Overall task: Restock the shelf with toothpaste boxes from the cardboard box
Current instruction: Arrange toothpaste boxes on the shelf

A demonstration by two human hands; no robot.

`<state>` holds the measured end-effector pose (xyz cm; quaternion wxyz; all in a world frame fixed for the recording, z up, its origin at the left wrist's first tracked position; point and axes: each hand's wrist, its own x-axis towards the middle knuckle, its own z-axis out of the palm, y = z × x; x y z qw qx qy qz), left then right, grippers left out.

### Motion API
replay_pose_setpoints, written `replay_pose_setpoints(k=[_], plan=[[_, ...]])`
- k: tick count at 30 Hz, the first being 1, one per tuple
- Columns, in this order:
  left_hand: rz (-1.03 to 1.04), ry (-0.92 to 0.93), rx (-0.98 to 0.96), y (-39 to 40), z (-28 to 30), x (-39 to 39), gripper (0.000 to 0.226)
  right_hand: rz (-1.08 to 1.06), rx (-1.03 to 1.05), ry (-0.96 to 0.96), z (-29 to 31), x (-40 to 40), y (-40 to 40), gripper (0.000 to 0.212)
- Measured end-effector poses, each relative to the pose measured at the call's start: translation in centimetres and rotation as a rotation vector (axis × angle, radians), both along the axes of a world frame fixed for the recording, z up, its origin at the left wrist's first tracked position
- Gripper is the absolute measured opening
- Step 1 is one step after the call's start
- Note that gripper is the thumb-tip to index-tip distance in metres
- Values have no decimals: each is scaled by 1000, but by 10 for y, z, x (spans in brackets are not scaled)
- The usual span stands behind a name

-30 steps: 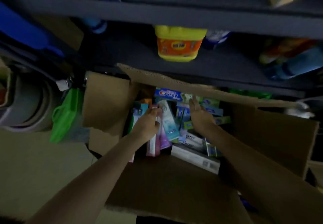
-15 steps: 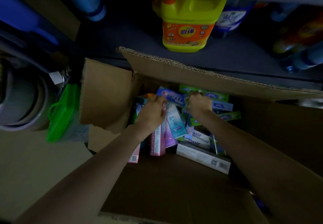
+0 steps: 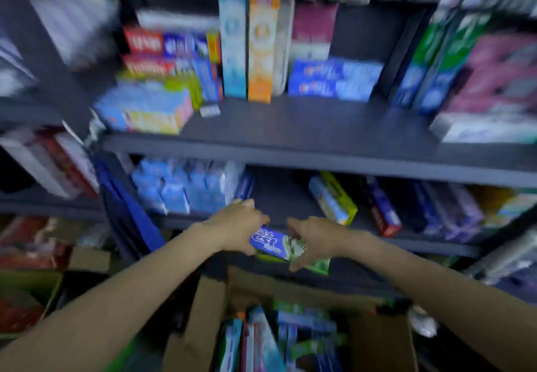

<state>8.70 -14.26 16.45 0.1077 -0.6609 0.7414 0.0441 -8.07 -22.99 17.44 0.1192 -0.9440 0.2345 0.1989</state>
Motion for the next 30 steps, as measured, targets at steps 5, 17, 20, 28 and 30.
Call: replay_pose_setpoints(k=[5, 17, 20, 28, 30], plan=[[-15, -28, -307, -13, 107, 18, 48, -62, -18, -234, 108, 5, -34, 55], [87, 68, -397, -70, 145, 17, 60, -243, 6, -364, 177, -21, -120, 36], [214, 180, -393, -92, 139, 21, 53, -285, -87, -396, 168, -23, -142, 40], [385, 527, -405, -117, 122, 27, 36, -276, -140, -366, 141, -20, -170, 46], [416, 529, -403, -117, 122, 33, 36, -297, -112, -302, 140, -24, -175, 49]])
